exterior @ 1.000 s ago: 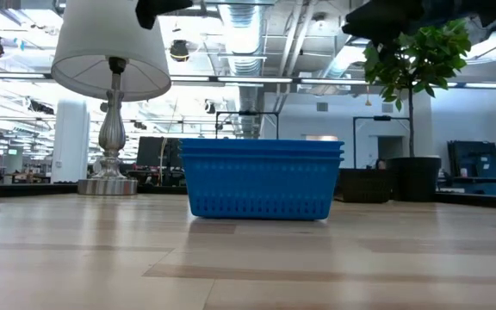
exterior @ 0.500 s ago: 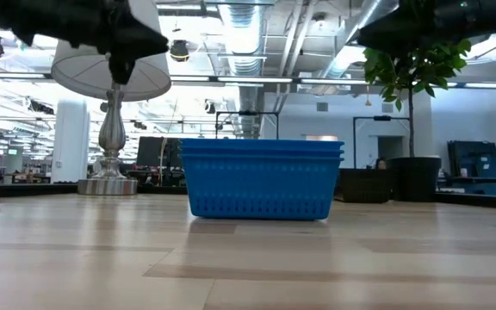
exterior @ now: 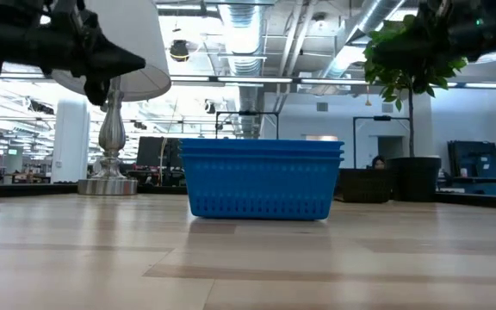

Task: Stack baskets by color
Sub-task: Return to Home Position

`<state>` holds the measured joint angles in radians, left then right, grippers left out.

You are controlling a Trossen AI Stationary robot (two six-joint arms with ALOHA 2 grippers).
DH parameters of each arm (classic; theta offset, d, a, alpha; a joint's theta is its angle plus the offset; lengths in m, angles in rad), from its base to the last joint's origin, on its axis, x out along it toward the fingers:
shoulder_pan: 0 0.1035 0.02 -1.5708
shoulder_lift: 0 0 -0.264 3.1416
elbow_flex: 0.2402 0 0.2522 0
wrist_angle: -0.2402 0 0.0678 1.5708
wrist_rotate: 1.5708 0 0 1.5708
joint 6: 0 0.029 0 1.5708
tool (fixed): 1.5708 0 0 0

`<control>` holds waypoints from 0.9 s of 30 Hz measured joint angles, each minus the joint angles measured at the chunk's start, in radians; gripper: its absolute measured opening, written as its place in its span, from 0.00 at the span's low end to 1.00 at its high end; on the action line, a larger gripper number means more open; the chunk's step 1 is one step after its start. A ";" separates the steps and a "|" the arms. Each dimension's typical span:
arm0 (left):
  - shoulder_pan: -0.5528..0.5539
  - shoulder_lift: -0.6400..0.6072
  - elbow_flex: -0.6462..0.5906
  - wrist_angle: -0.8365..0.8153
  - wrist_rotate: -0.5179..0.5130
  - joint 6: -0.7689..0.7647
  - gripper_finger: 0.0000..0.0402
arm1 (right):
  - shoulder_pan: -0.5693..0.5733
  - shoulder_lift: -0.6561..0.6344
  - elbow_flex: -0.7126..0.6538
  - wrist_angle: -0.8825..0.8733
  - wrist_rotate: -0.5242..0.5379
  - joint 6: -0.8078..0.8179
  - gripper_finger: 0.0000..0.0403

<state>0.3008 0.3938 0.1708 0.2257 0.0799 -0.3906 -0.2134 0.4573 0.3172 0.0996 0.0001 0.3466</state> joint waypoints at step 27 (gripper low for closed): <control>0.000 -0.218 -0.096 0.001 -0.078 0.001 0.00 | -0.024 -0.403 -0.212 -0.081 0.068 0.067 0.25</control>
<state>0.3008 0.1757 0.0746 0.2263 0.0020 -0.3894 -0.2375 0.0547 0.1047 0.0181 0.0679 0.4137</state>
